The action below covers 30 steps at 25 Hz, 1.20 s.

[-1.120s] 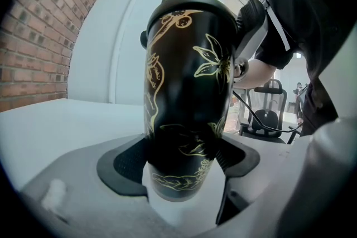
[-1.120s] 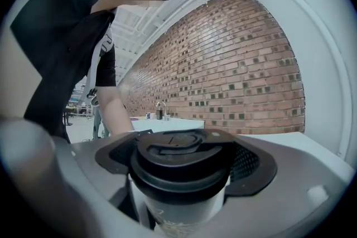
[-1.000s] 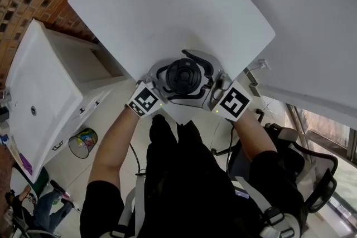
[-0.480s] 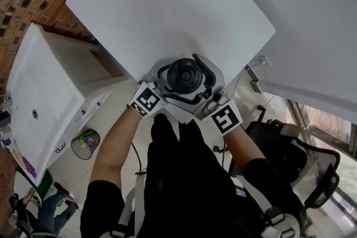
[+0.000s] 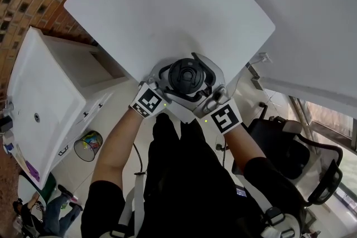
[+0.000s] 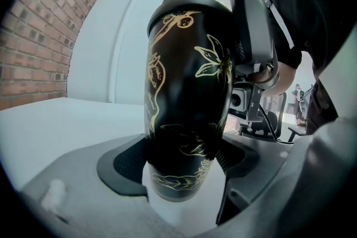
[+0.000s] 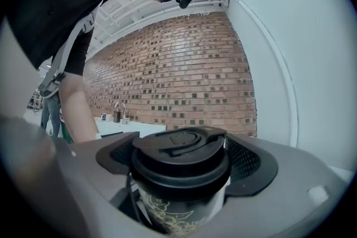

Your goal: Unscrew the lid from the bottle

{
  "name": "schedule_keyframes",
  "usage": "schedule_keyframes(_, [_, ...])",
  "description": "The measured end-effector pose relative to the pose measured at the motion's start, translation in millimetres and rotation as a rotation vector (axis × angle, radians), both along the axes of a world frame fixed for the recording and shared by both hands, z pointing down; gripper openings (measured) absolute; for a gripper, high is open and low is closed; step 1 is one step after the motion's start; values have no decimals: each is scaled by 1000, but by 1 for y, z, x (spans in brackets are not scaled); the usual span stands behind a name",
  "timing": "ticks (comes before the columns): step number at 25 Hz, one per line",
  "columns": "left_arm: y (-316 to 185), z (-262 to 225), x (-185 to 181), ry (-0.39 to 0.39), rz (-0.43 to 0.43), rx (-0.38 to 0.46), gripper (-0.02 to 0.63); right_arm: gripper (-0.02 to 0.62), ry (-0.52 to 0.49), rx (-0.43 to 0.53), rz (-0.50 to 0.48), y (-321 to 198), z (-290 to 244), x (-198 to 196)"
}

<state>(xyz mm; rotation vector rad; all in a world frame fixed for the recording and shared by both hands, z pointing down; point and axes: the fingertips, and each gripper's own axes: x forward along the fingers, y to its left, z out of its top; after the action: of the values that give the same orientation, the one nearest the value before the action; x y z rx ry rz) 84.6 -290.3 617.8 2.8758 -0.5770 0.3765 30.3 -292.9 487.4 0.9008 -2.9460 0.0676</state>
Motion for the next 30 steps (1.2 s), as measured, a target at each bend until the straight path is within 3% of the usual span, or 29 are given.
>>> schedule_keyframes(12, [0, 0, -1, 2, -1, -1, 377, 472, 85, -13, -404, 13, 5, -5])
schedule_keyframes(18, [1, -1, -1, 4, 14, -3, 380, 472, 78, -38, -397, 12, 2, -6])
schedule_keyframes(30, [1, 0, -1, -5, 8, 11, 383, 472, -82, -43, -295, 1, -41, 14])
